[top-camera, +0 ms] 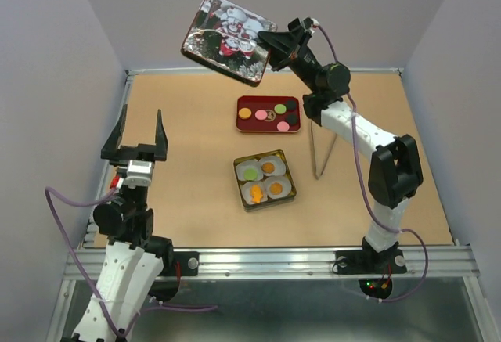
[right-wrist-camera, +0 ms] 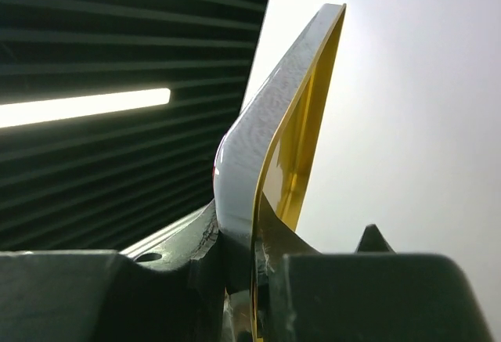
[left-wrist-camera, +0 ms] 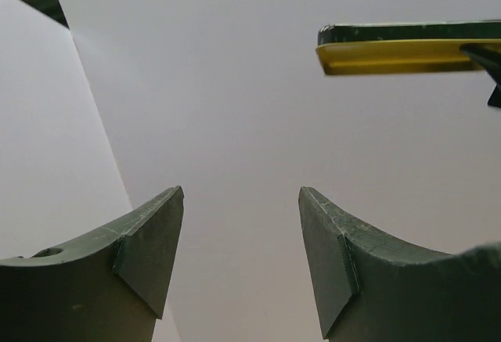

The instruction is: Pack the cookies

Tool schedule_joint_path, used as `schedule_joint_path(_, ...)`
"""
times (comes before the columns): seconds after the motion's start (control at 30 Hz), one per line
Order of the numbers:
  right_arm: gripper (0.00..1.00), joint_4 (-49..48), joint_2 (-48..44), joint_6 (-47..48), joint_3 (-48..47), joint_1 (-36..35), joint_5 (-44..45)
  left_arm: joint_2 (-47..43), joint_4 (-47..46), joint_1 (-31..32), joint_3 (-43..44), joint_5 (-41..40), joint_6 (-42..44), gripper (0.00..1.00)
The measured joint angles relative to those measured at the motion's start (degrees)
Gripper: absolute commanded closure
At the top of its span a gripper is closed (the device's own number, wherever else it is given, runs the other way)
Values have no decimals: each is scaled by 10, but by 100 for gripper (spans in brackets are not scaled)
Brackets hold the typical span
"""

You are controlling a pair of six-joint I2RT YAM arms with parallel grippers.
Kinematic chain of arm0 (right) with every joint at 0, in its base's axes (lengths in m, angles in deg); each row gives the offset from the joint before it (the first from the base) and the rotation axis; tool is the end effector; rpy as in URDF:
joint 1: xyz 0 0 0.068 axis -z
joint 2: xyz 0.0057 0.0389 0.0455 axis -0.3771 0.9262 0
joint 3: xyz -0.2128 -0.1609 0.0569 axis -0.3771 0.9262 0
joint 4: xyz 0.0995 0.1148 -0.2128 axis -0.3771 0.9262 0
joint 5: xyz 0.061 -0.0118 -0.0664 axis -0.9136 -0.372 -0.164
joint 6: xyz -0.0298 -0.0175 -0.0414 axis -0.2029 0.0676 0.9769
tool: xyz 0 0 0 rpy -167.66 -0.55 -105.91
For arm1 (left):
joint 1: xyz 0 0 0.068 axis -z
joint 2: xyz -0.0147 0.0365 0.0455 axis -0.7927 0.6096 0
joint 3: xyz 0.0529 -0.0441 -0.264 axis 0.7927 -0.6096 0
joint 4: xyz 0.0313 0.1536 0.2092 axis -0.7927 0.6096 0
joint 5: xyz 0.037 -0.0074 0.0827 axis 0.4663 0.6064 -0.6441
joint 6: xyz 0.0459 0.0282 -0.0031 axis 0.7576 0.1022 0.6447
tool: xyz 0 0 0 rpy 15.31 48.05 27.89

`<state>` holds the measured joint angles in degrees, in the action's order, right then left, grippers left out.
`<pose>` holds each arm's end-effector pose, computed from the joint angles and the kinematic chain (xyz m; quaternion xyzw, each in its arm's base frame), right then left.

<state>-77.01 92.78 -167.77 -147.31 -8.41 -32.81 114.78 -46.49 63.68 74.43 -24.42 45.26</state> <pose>0.3439 0.2204 0.4376 0.0696 0.3776 0.9007 0.2031 0.0826 -0.0215 0.3855 0.1574 0.2543 0.1021 0.9488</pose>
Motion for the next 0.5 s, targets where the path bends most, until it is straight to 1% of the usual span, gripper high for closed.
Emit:
schedule_joint_path(0.07, 100, 0, 21, 0, -27, 27, -30, 0, 44, 0, 5, -22, -23, 17)
schedule_joint_path(0.1, 100, 1, 25, 1, -28, 45, -77, 2, 64, 0, 12, -31, -35, 16)
schedule_joint_path(0.13, 99, 1, 26, 1, -25, 63, -101, 7, 96, 0, 28, -46, -56, 16)
schedule_joint_path(0.2, 100, -1, 16, 2, 6, 97, -161, 34, 164, 0, 88, -71, -96, 16)
schedule_joint_path(0.23, 100, 0, 9, 2, 23, 109, -183, 58, 217, 0, 137, -78, -123, 17)
schedule_joint_path(0.27, 100, 8, -12, 3, 71, 139, -215, 80, 259, 0, 181, -83, -139, 17)
schedule_joint_path(0.3, 100, 34, -32, 5, 107, 158, -253, 107, 296, 0, 231, -83, -158, 17)
schedule_joint_path(0.37, 100, 102, -65, 36, 156, 188, -305, 160, 379, 0, 321, -73, -195, 18)
schedule_joint_path(0.43, 100, 201, -93, 90, 178, 205, -343, 196, 429, -1, 369, -36, -223, 18)
schedule_joint_path(0.5, 100, 361, -124, 216, 179, 206, -377, 231, 464, -1, 394, 48, -266, 17)
